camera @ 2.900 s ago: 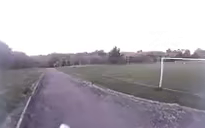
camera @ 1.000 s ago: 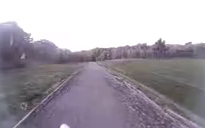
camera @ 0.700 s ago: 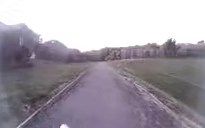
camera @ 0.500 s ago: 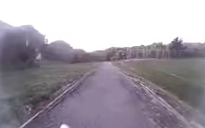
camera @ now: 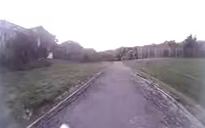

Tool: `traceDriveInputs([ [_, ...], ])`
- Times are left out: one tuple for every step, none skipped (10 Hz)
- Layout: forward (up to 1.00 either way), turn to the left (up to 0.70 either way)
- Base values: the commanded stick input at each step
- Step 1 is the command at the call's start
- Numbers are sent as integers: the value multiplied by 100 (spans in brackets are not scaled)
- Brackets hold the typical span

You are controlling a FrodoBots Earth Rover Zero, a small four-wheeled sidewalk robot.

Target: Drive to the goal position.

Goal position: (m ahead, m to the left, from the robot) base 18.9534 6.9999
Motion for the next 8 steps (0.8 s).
traceDriveInputs([
  [50, -27],
  [50, -50],
  [50, -50],
  [50, -50],
  [50, -50],
  [50, -50],
  [50, -50],
  [50, -50],
])
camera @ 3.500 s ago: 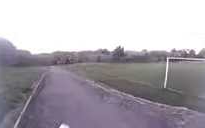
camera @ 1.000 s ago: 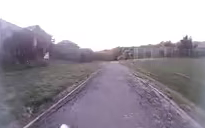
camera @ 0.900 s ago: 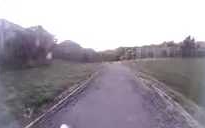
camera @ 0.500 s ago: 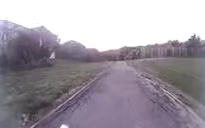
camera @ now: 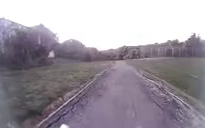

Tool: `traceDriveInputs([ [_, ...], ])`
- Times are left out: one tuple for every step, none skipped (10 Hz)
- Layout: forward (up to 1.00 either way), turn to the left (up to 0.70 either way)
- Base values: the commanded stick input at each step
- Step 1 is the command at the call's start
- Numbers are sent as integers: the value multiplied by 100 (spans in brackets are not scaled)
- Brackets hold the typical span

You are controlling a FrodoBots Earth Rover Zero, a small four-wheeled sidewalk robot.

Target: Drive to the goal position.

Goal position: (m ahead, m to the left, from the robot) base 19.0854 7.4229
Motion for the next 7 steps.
traceDriveInputs([
  [50, -50],
  [50, -50],
  [50, -50],
  [50, -45],
  [50, -11],
  [50, 0],
  [50, 0],
])
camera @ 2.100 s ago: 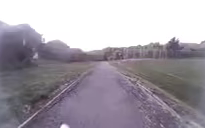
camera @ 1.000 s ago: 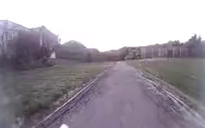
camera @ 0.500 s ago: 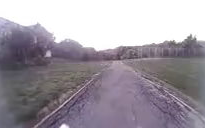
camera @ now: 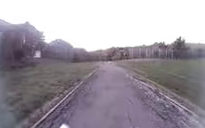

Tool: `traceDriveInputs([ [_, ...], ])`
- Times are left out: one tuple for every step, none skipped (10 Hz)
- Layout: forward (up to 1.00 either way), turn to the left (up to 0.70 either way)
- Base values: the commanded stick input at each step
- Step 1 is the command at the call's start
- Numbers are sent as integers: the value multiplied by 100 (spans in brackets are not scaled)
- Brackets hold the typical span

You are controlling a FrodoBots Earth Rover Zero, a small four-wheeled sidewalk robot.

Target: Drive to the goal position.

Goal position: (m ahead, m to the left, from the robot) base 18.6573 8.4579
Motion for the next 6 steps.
traceDriveInputs([
  [50, 0],
  [50, 0],
  [50, 0],
  [50, 0],
  [50, 0],
  [50, 0],
])
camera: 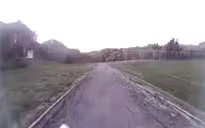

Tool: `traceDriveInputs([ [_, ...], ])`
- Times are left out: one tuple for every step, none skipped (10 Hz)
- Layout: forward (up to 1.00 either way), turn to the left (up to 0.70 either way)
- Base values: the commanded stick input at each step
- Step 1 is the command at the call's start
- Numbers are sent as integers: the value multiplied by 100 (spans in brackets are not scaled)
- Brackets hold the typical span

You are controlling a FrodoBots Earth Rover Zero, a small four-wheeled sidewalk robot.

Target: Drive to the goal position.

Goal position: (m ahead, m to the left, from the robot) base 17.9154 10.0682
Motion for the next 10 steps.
traceDriveInputs([
  [50, 0],
  [50, 0],
  [50, 0],
  [50, 0],
  [50, 0],
  [50, 0],
  [50, 0],
  [50, 0],
  [50, 0],
  [50, 0],
])
